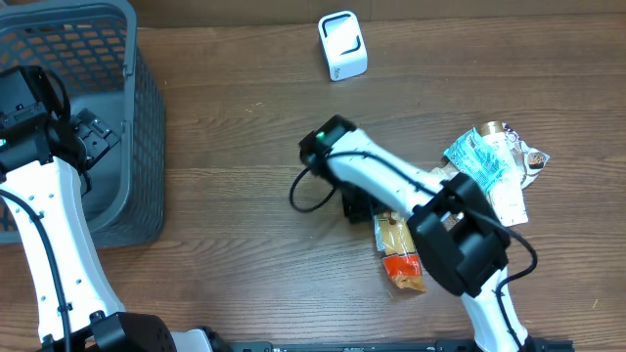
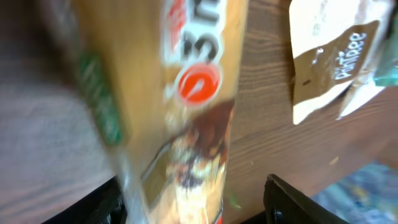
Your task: Scan the item barcode
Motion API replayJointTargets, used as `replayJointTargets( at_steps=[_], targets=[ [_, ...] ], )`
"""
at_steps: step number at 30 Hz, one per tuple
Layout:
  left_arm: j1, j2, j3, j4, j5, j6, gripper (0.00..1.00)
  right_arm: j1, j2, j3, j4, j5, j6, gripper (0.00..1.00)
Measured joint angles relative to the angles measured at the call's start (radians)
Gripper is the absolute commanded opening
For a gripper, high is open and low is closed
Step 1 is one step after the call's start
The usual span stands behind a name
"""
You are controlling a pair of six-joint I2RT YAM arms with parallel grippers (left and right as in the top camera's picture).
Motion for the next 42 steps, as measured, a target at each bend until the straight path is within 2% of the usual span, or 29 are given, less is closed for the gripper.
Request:
replayJointTargets(
  at_steps=[7,15,25,30,34,40,41,42],
  targets=[
    [0.000,0.000,0.000,0.000,0.000,0.000,0.99,0.160,0.000,-0.004,0.017,0.089,0.072,0.86],
    [0.000,0.000,0.000,0.000,0.000,0.000,1.00,0.167,-0.003,-0.134,0.094,0.103,0.089,0.86],
    [0.000,0.000,0.000,0.000,0.000,0.000,1.00,0.211,-0.006,-0.172,0.186,0.108,0.082,0.83],
    [0.000,0.000,0.000,0.000,0.000,0.000,1.00,0.233,-0.048,-0.251,0.259,0.135,0.054,0.75],
    [0.000,0.000,0.000,0.000,0.000,0.000,1.00,0.233,-0.082,-0.338,0.313,0.163,0.039,0.58],
    [0.000,0.000,0.000,0.000,0.000,0.000,0.99,0.232,-0.117,-0.452,0.369,0.242,0.023,0.49],
    [0.000,0.000,0.000,0.000,0.000,0.000,1.00,0.232,-0.116,-0.461,0.370,0.255,0.018,0.46],
    [0.000,0.000,0.000,0.000,0.000,0.000,1.00,0.231,-0.116,-0.469,0.371,0.266,0.013,0.38]
  ],
)
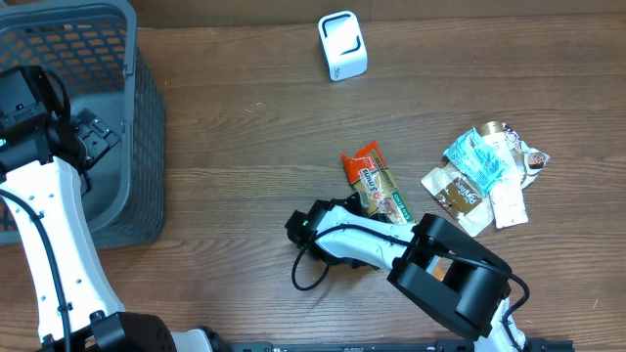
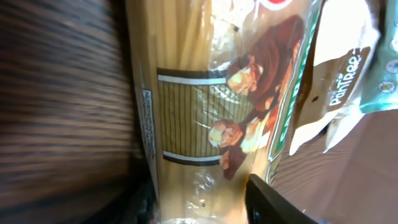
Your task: Scan the item barcode
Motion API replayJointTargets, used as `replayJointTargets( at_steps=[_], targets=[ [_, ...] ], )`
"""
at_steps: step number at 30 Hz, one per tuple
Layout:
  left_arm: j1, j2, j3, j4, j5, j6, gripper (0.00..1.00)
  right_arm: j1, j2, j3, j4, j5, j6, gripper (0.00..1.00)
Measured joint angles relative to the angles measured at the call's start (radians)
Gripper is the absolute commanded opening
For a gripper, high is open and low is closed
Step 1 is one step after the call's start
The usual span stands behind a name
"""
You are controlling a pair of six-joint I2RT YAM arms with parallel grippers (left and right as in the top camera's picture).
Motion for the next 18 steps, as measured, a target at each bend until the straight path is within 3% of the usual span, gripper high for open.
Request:
replayJointTargets(
  at_steps=[2,3,18],
  targets=[
    [0.000,0.000,0.000,0.000,0.000,0.000,1.00,-0.002,0.002,-0.011,0.009,0.005,-0.011,0.10],
    [0.000,0.000,0.000,0.000,0.000,0.000,1.00,-0.004,0.006,-0.015,0.016,0.004,-0.017,0.04],
    [0.000,0.000,0.000,0.000,0.000,0.000,1.00,-0.023,0.041,0.076,-0.085,-0.020,-0.029,0.04]
  ],
)
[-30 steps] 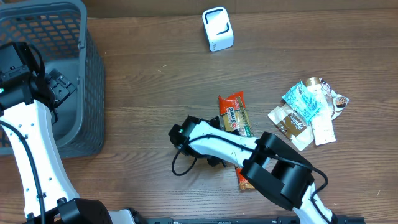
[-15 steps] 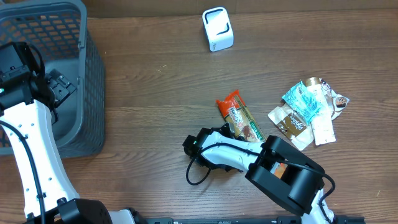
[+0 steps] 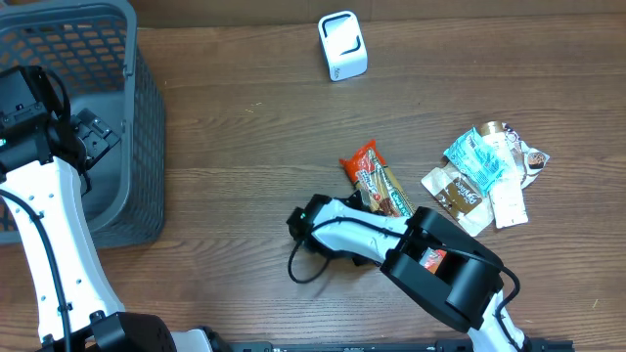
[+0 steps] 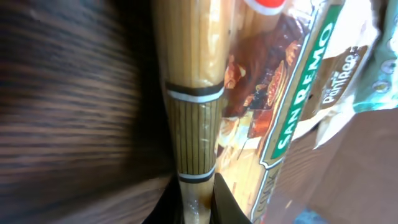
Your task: Scan the item barcode
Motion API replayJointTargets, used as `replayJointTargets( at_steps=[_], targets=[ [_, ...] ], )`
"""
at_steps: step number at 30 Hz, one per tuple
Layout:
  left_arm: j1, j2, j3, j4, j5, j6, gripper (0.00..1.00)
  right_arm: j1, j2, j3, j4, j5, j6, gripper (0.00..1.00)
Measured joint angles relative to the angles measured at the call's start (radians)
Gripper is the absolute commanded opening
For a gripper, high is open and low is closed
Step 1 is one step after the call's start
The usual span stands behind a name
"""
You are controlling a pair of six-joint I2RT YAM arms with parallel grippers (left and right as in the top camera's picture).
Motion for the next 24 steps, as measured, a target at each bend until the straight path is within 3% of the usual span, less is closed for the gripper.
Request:
replayJointTargets(
  at_steps=[5,12,17,24],
  targets=[
    [0.000,0.000,0.000,0.000,0.000,0.000,1.00,-0.013,-0.020,0.113,0.021,-0.140,-0.112,0.04],
    [0.000,0.000,0.000,0.000,0.000,0.000,1.00,-0.060,-0.176,0.144,0.094,-0.428,-0.276,0.04],
    [0.000,0.000,0.000,0.000,0.000,0.000,0.99,-0.216,-0.214,0.143,0.125,-0.706,-0.388,0.04],
    [0.000,0.000,0.000,0.000,0.000,0.000,1.00,-0.465,-0.214,0.106,0.195,-0.928,-0.505,0.04]
  ],
)
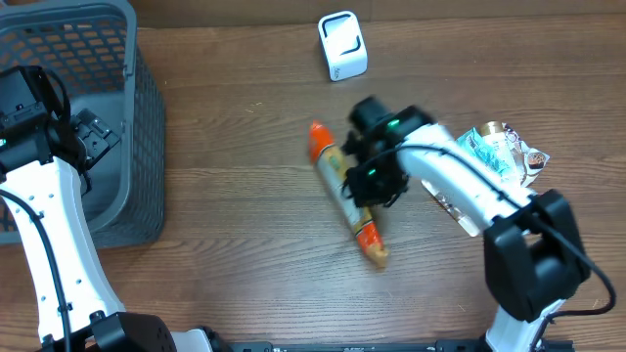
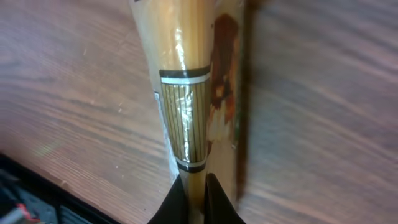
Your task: Scan the item barcode
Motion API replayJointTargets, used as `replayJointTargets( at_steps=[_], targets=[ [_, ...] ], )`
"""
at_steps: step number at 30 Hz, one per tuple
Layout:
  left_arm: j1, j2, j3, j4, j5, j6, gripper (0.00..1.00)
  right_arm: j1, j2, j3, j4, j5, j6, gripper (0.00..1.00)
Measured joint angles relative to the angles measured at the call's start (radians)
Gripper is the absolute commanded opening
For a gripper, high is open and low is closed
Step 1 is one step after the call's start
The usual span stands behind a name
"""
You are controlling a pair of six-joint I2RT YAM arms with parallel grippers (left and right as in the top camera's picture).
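A long spaghetti packet (image 1: 342, 191) with orange ends is held above the table's middle, slanting from upper left to lower right. My right gripper (image 1: 377, 176) is shut on its middle; in the right wrist view the packet (image 2: 193, 93) runs up from between the two dark fingertips (image 2: 177, 202), gripper (image 2: 194, 202). The white barcode scanner (image 1: 341, 45) stands at the back centre, some way beyond the packet's upper end. My left gripper (image 1: 93, 137) hangs over the grey basket; its fingers look spread.
A grey mesh basket (image 1: 137, 117) fills the left side. A heap of small snack packets (image 1: 494, 171) lies at the right, behind the right arm. The table's front edge shows in the right wrist view at lower left.
My right arm has swung from the front of the table up to the middle, carrying the spaghetti packet with it. The packet now slants the other way, closer to the scanner.
The right gripper first hovered over the packet lying near the snack heap. Then the arm sat at the front centre with the packet between open fingers, then shut on it. Now the packet is lifted and held mid-table. The left arm stayed at the basket throughout.
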Motion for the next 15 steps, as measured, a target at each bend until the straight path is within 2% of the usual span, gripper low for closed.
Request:
replayJointTargets(
  at_steps=[4,15],
  targets=[
    [0.000,0.000,0.000,0.000,0.000,0.000,1.00,-0.061,0.000,-0.064,0.033,-0.040,-0.042,0.04],
    [0.000,0.000,0.000,0.000,0.000,0.000,1.00,-0.066,-0.031,-0.218,0.172,-0.100,-0.062,0.04]
  ],
)
